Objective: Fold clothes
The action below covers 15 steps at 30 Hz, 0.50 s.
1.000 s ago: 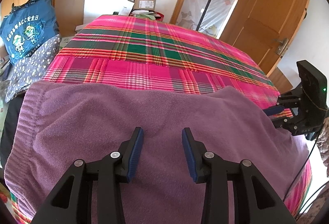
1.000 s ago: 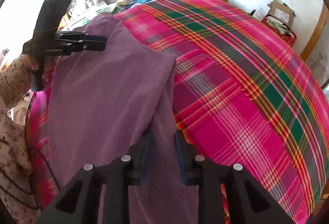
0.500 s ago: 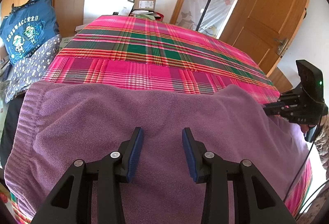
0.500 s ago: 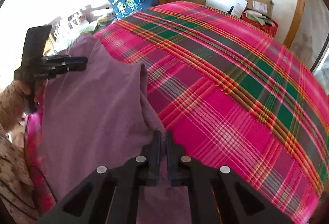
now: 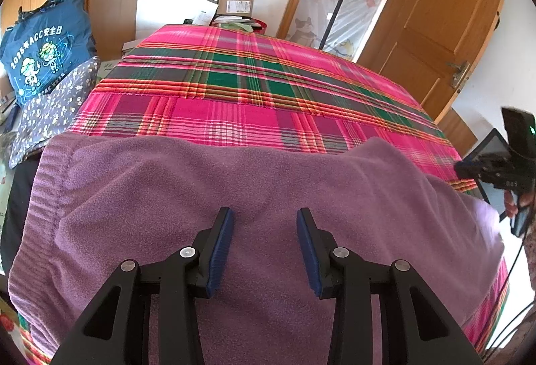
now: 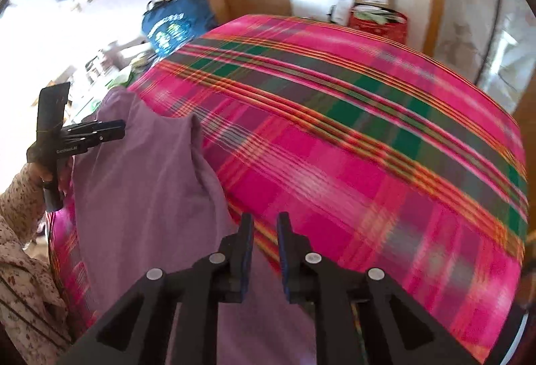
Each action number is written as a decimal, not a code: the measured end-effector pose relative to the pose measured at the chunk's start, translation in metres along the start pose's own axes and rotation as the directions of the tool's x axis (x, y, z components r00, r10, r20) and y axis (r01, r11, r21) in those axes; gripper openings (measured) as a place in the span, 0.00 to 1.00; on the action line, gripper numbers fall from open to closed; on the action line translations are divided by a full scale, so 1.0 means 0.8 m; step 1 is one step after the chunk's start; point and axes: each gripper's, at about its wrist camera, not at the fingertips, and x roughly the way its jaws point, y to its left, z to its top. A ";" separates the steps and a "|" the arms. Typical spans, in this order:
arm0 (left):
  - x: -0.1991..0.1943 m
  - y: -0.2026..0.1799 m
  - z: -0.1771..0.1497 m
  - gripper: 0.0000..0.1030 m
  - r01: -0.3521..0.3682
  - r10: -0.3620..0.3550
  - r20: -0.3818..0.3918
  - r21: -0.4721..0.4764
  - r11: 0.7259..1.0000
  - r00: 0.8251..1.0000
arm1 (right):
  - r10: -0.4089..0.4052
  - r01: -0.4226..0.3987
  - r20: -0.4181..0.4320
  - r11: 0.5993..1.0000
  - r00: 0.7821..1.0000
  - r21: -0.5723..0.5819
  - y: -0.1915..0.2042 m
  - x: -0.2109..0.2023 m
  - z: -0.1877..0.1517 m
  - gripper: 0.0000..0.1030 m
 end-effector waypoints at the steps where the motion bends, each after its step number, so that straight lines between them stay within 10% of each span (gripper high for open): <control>1: -0.001 0.000 -0.001 0.39 0.002 -0.002 0.002 0.001 1.000 1.000 | -0.010 0.010 -0.001 1.000 1.000 0.018 -0.001 -0.004 -0.010 0.14; 15: -0.035 0.006 -0.023 0.39 -0.050 0.051 -0.025 0.029 0.998 0.998 | -0.175 0.166 0.032 0.968 0.984 0.187 -0.009 -0.032 -0.078 0.18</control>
